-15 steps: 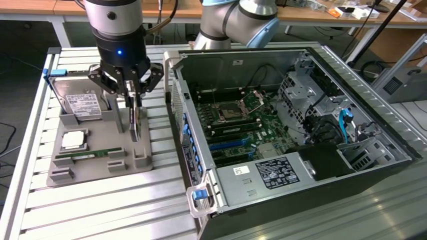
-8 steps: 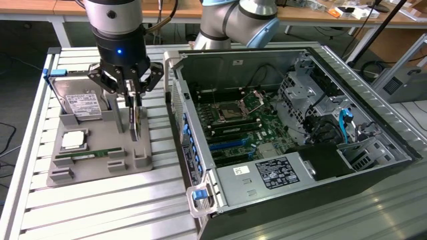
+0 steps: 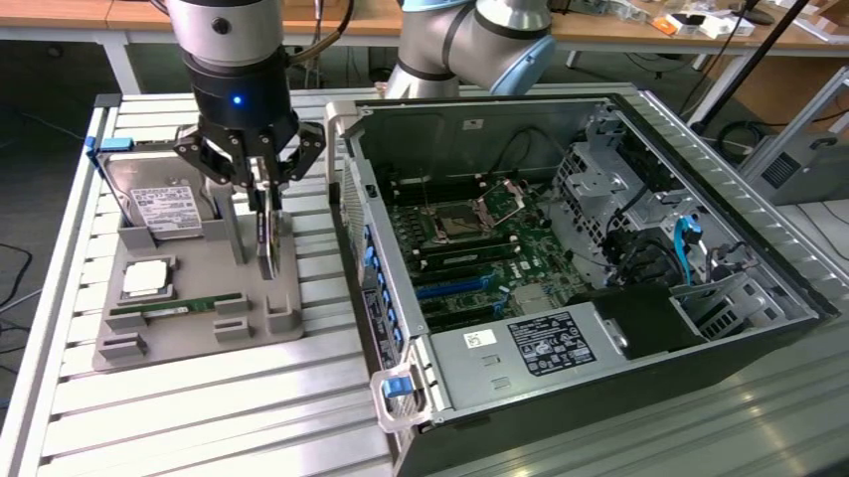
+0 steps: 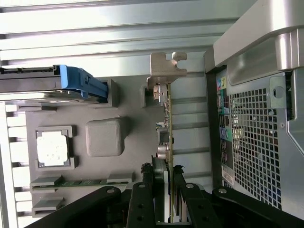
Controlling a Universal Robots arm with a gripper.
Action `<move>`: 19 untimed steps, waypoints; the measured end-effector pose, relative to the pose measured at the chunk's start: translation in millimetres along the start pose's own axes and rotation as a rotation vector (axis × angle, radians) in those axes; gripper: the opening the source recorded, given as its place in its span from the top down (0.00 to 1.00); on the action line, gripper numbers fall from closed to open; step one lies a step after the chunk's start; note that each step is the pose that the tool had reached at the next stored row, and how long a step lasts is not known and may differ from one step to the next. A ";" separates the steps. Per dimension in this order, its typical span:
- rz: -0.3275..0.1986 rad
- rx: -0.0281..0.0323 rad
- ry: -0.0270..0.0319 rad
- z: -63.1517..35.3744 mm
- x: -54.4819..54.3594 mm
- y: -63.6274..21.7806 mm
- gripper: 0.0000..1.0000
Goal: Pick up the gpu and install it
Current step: 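Pick up the gpu and move the gpu toward the slot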
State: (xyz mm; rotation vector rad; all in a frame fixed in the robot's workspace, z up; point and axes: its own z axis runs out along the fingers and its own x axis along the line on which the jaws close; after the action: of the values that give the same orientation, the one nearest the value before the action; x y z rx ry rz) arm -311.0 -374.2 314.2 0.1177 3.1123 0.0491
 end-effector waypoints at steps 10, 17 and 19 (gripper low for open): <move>0.000 0.0000 0.0001 -2.1 0.0 0.1 0.73; 0.000 0.0000 0.0000 -4.5 -0.1 0.1 0.73; 0.000 0.0001 0.0001 -5.2 -0.1 0.2 0.73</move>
State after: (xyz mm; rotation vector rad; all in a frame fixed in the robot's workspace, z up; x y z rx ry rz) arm -311.1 -374.2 319.4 0.1177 3.1124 0.0490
